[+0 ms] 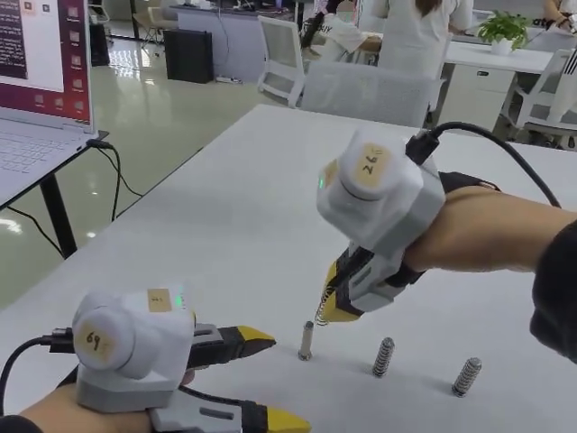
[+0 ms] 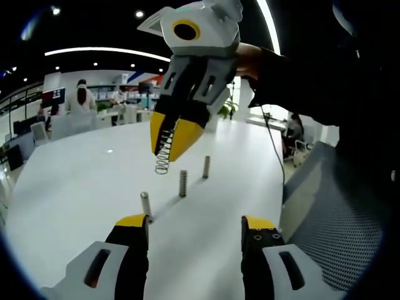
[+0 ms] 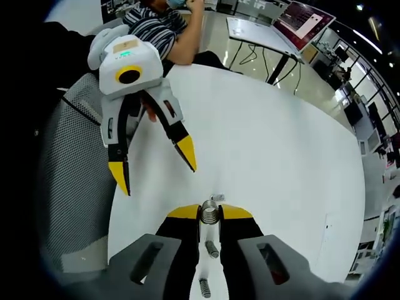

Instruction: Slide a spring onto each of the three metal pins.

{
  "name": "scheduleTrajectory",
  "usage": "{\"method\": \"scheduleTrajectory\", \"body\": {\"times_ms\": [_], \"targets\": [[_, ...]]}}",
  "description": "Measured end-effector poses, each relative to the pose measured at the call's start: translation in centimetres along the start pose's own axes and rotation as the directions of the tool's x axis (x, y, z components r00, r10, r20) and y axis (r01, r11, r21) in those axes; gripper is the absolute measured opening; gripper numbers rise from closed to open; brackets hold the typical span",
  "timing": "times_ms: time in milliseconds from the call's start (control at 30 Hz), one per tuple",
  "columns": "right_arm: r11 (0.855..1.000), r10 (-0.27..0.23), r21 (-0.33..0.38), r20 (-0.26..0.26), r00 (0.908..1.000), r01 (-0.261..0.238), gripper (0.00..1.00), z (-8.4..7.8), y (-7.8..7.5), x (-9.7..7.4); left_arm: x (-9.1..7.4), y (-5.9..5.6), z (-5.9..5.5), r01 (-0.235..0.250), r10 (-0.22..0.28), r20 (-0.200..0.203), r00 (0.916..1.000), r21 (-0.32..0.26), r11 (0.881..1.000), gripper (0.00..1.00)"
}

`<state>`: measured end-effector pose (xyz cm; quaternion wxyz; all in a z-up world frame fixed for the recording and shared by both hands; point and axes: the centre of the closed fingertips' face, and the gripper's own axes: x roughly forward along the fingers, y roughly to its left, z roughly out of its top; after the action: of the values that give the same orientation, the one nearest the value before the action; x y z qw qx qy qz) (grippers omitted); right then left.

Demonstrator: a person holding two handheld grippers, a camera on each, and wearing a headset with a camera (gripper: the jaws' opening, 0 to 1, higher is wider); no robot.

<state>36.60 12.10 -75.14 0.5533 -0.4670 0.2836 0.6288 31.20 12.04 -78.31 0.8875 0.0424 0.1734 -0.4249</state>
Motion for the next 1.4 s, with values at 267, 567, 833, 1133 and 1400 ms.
{"method": "scheduleTrajectory", "body": {"times_ms": [267,567,833,1133,1400], "targets": [[1.000,0.000,0.007,-0.002,1.0000,0.000,0.08,0.0,-0.8,1.0,0.0,-0.1,-0.2,0.002,-0.002,0.000,1.0000,-0.005,1.000,0.58],[1.000,0.015,0.011,-0.030,0.9994,-0.015,0.08,-0.5,-1.4,2.5,-0.1,-0.2,-0.2,0.000,0.000,-0.001,1.0000,-0.008,1.000,0.60],[0.999,0.033,0.020,-0.031,0.9990,-0.033,0.08,-0.5,-1.5,3.3,0.0,-0.2,-0.3,-0.001,0.001,-0.007,1.0000,-0.008,1.000,0.60],[0.999,0.042,0.026,-0.046,0.9981,-0.041,0.08,-0.8,-1.7,4.0,0.0,-0.1,-0.4,-0.002,0.002,-0.006,1.0000,-0.010,1.000,0.59],[0.998,0.054,0.030,-0.051,0.9973,-0.052,0.08,-0.9,-1.6,4.4,0.1,0.0,-0.5,-0.002,0.002,-0.010,0.9999,-0.006,1.000,0.58]]}}
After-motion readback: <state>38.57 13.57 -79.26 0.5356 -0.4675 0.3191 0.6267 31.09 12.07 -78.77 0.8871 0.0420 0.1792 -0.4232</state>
